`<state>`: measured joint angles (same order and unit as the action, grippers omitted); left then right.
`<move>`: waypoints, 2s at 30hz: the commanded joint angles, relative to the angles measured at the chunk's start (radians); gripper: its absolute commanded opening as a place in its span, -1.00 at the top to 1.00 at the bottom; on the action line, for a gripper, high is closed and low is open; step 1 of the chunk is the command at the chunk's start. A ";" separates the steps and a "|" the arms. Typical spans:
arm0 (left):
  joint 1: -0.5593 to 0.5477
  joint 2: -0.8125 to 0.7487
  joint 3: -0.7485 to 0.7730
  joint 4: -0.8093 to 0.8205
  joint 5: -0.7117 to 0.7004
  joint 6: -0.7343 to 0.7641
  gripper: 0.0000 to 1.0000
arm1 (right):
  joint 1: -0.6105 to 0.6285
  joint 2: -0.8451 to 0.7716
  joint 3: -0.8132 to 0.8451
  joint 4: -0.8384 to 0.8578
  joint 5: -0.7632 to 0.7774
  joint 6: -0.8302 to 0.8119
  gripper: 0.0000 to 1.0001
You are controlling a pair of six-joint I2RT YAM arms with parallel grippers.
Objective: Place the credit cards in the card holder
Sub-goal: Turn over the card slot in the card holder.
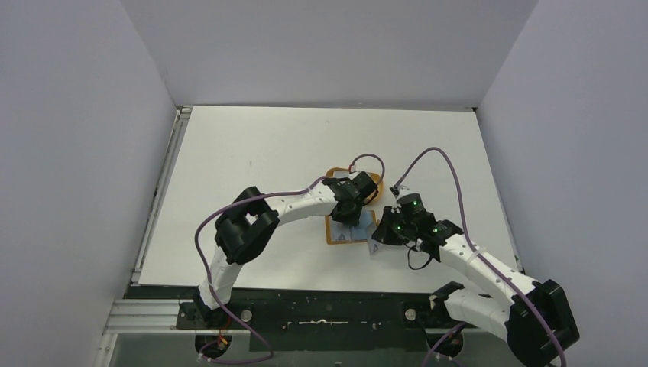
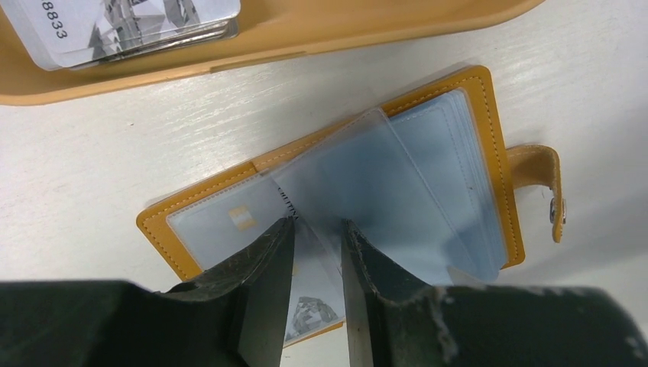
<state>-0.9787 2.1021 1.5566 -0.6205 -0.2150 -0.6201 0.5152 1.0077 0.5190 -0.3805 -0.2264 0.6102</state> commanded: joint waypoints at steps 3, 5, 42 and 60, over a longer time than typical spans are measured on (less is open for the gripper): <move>0.002 -0.011 -0.033 -0.004 0.003 0.011 0.55 | -0.067 0.017 -0.026 0.141 -0.052 0.001 1.00; 0.003 -0.012 -0.035 -0.004 0.002 0.014 0.58 | -0.094 0.014 -0.027 0.142 -0.059 -0.006 1.00; 0.003 -0.021 -0.056 0.014 0.007 0.014 0.85 | -0.177 0.166 0.083 0.208 -0.184 -0.073 1.00; 0.006 -0.021 -0.055 0.016 0.007 0.020 0.93 | -0.189 0.197 0.057 0.137 -0.145 -0.112 1.00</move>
<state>-0.9771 2.0888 1.5265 -0.5896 -0.2131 -0.6155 0.3367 1.2324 0.5697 -0.2432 -0.3893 0.5224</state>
